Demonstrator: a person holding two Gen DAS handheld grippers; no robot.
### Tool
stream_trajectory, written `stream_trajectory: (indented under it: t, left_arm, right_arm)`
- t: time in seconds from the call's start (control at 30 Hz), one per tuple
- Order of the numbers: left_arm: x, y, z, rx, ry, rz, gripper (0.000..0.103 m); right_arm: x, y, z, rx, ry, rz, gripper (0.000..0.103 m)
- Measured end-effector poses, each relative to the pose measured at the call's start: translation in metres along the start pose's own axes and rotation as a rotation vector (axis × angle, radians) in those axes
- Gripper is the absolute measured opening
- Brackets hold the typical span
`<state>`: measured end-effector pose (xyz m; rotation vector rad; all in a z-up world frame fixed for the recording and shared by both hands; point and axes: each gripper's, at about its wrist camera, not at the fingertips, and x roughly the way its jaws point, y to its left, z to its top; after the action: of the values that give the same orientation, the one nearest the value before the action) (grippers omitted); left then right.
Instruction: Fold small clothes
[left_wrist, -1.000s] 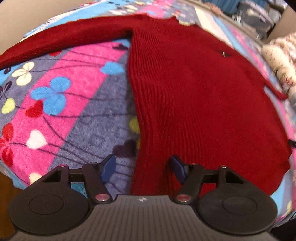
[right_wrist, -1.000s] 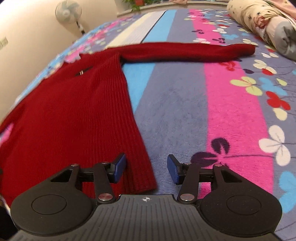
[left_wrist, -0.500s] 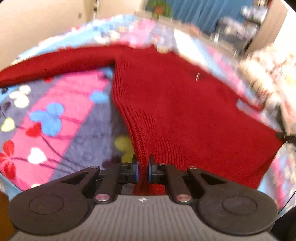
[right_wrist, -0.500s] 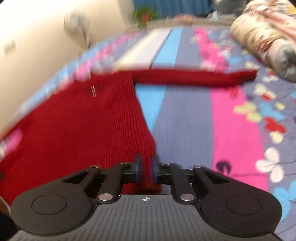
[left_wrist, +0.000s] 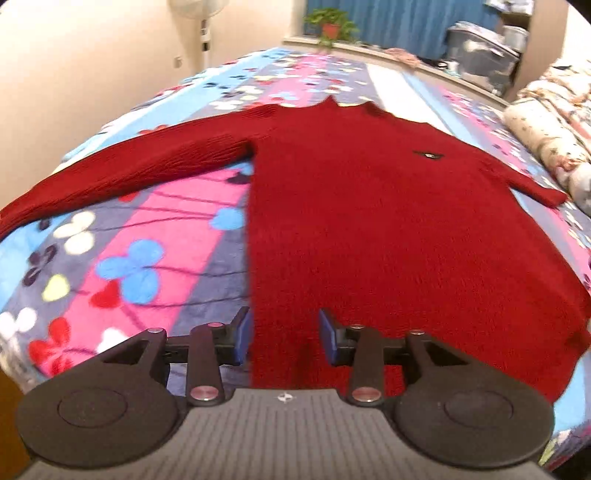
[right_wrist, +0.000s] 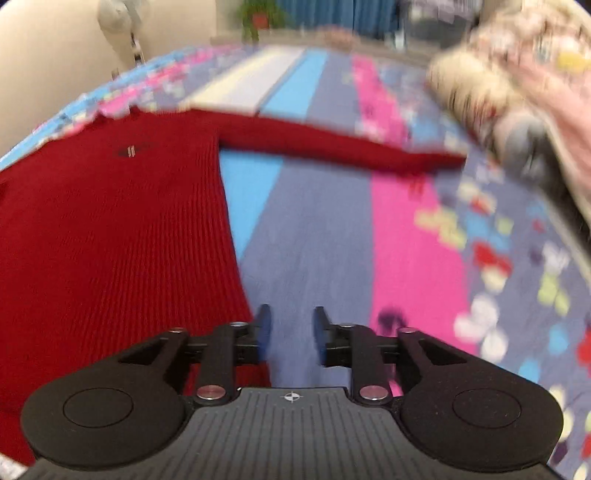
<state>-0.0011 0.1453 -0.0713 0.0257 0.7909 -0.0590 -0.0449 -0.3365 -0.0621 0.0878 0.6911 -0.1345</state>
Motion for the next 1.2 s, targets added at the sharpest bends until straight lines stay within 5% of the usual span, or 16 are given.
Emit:
stream_trajectory:
  t: [0.13, 0.23, 0.3, 0.5, 0.63, 1.03, 1.2]
  left_arm:
    - [0.019, -0.007, 0.001, 0.024, 0.061, -0.024, 0.044]
    - [0.042, 0.0, -0.009, 0.004, 0.202, 0.004, 0.045]
    - [0.04, 0.0, -0.007, 0.008, 0.19, 0.005, 0.046]
    - [0.018, -0.008, -0.002, 0.051, 0.04, -0.007, 0.047]
    - [0.04, -0.004, -0.01, 0.043, 0.199, 0.018, 0.05]
    - [0.016, 0.004, 0.005, -0.025, 0.038, 0.006, 0.055]
    - [0.007, -0.008, 0.004, 0.024, 0.003, -0.028, 0.055]
  right_arm:
    - [-0.003, 0.007, -0.001, 0.004, -0.052, 0.178, 0.037]
    - [0.019, 0.018, -0.012, -0.057, 0.098, 0.268, 0.047]
    - [0.037, 0.024, -0.021, -0.121, 0.212, 0.244, 0.047]
    - [0.016, 0.027, -0.013, -0.104, 0.136, 0.288, 0.047]
    - [0.026, 0.039, -0.024, -0.205, 0.191, 0.243, 0.049]
    - [0.022, 0.038, -0.019, -0.189, 0.172, 0.22, 0.051]
    - [0.024, 0.036, -0.017, -0.186, 0.164, 0.218, 0.05]
